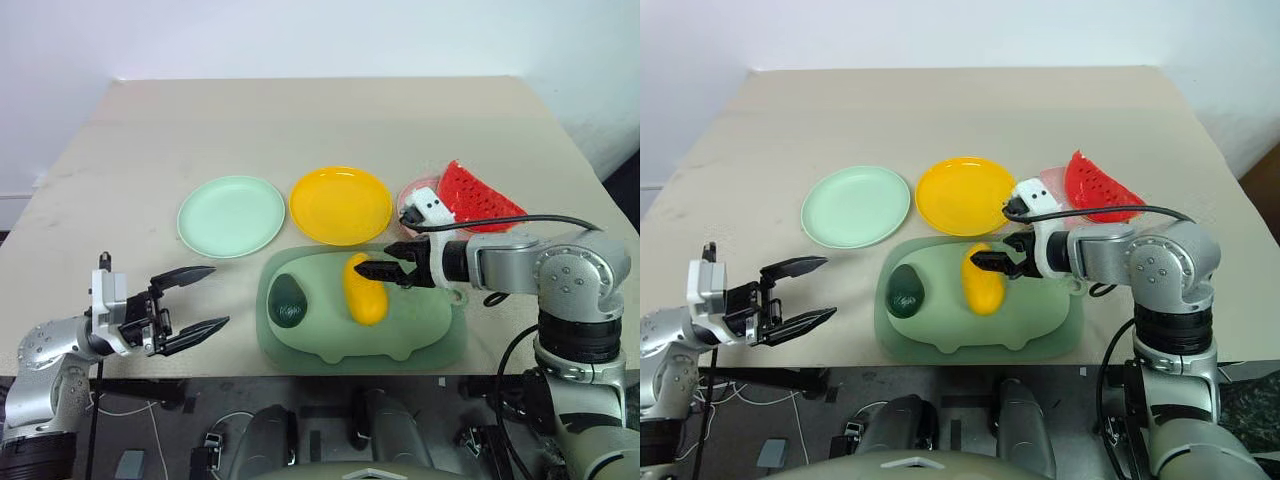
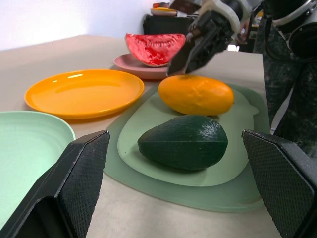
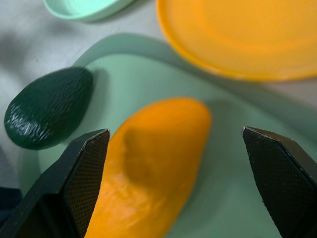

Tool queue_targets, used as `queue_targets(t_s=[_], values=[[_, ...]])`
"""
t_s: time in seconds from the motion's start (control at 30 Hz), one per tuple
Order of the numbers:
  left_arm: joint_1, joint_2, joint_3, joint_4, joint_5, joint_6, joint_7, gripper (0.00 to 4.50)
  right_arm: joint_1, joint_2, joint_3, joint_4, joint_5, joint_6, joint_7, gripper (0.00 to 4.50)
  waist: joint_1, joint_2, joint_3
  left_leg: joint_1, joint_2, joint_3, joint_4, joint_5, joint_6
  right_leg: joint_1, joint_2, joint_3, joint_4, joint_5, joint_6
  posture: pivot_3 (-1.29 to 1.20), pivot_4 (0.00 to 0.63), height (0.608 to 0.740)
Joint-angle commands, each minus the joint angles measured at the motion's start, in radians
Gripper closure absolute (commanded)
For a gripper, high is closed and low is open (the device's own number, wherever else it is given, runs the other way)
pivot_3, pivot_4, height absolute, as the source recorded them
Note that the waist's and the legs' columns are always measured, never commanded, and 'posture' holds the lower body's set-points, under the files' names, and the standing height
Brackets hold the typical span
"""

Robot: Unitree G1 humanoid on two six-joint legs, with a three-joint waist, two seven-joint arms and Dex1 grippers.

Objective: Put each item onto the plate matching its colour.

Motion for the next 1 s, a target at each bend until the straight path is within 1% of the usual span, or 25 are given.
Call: queue_targets(t_s=[0.03,0.2,0.33,0.43,0.5,0.6,0.67,0.73,0.87,1.0], values=[[0.012,-0.002,0.011,0.014,-0.005,-0.031,-0.020,0.00,0.026,0.004,0.029,-0.010,0.172,0.007,-0.149,0.01,0.000,0.000,0.000,0.000,0.000,0.000,0.000,0.000,0.000,0.000,0.000,0.000,0.000,0.000,0.000,0.00,0.150,0.733],[0.020,-0.013,0.016,0.068,-0.004,-0.072,-0.056,0.00,0.051,0.058,0.071,0.033,0.312,0.007,-0.338,0.01,0.000,0.000,0.000,0.000,0.000,0.000,0.000,0.000,0.000,0.000,0.000,0.000,0.000,0.000,0.000,0.00,0.150,0.733],[0.012,-0.017,0.015,0.115,-0.003,-0.103,-0.081,0.00,0.033,0.077,0.113,0.058,0.325,0.007,-0.411,0.01,0.000,-0.001,-0.001,0.000,0.000,0.000,0.000,0.000,0.000,0.000,0.000,0.000,0.000,0.000,0.000,0.00,0.150,0.733],[0.005,-0.019,0.015,0.147,-0.001,-0.123,-0.095,0.00,0.013,0.075,0.116,0.071,0.309,0.007,-0.421,0.01,0.000,-0.001,-0.001,0.000,0.001,0.000,0.000,0.000,0.000,0.000,0.000,0.000,0.000,0.000,0.000,0.00,0.150,0.733],[0.002,-0.019,0.015,0.169,0.000,-0.138,-0.107,0.00,0.001,0.064,0.116,0.072,0.301,0.007,-0.411,0.39,0.000,-0.001,-0.001,0.000,0.001,0.000,0.000,0.000,0.000,0.000,0.000,0.000,0.000,0.000,0.000,0.00,0.150,0.733],[-0.006,-0.023,0.013,0.208,0.002,-0.159,-0.125,0.00,-0.053,0.077,0.064,0.122,0.344,0.001,-0.391,1.10,0.000,-0.001,-0.001,0.000,0.001,0.000,0.000,0.000,0.001,0.000,0.000,0.000,0.000,0.000,0.000,0.00,0.150,0.733],[-0.010,-0.026,0.012,0.225,0.004,-0.171,-0.134,0.00,-0.120,0.059,0.055,0.154,0.336,0.003,-0.348,1.10,0.000,-0.001,-0.001,-0.001,0.001,0.000,0.000,0.000,0.001,0.000,0.000,0.000,0.000,0.000,0.000,0.00,0.150,0.733],[-0.017,-0.030,0.012,0.239,0.006,-0.181,-0.139,0.00,-0.188,0.038,0.048,0.193,0.316,0.006,-0.300,1.10,-0.001,-0.001,0.000,-0.001,0.001,0.000,0.000,0.000,0.001,-0.001,0.000,0.000,0.000,0.000,0.000,0.00,0.150,0.733],[-0.018,-0.038,0.006,0.237,0.008,-0.185,-0.135,0.00,-0.296,0.054,0.049,0.297,0.179,-0.107,-0.220,1.10,-0.001,-0.001,-0.001,-0.001,0.001,0.000,-0.001,0.000,0.001,-0.001,0.000,0.000,0.000,0.000,0.000,0.00,0.150,0.733],[-0.018,-0.048,0.001,0.220,0.010,-0.181,-0.123,0.00,-0.368,0.055,0.167,0.411,-0.065,-0.299,-0.087,1.10,-0.003,-0.001,-0.001,-0.002,0.001,0.000,-0.001,-0.001,0.001,-0.001,0.000,0.000,-0.001,0.000,0.000,0.00,0.150,0.733]])
